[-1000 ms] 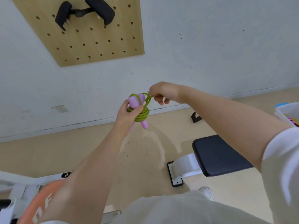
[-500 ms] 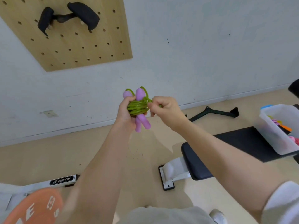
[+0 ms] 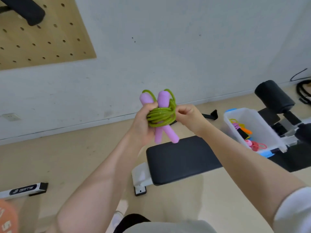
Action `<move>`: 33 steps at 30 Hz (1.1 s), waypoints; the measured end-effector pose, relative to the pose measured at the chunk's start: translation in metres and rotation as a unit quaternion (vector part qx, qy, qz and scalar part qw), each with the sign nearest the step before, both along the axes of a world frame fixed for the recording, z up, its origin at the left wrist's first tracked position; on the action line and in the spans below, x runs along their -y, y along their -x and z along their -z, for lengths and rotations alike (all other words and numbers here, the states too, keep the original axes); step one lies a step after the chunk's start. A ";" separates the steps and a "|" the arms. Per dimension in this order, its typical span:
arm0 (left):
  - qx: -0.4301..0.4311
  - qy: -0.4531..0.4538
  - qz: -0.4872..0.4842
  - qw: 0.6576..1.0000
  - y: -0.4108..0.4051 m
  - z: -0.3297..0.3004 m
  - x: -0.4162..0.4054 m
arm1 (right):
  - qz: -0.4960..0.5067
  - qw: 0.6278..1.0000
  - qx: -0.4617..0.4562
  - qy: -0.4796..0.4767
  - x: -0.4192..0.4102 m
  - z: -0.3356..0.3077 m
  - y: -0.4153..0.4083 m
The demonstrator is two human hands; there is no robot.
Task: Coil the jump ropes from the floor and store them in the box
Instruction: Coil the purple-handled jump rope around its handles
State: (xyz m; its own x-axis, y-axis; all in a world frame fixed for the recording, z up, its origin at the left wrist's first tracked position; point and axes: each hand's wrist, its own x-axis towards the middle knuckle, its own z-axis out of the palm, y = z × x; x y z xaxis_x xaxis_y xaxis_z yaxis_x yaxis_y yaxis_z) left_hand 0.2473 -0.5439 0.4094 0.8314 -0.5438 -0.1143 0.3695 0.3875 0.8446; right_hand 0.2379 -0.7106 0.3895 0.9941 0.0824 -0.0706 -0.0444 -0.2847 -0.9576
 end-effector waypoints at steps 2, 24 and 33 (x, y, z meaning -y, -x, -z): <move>0.063 -0.038 0.034 0.997 0.004 0.000 0.044 | 0.024 0.999 -0.029 -0.029 0.027 -0.001 0.009; -0.019 -0.180 0.078 0.980 -0.112 0.108 0.316 | 0.121 0.943 -0.240 -0.198 0.346 0.077 -0.026; -0.127 -0.358 0.132 0.916 -0.136 0.172 0.439 | 0.220 0.910 -0.331 0.119 0.462 0.154 -0.076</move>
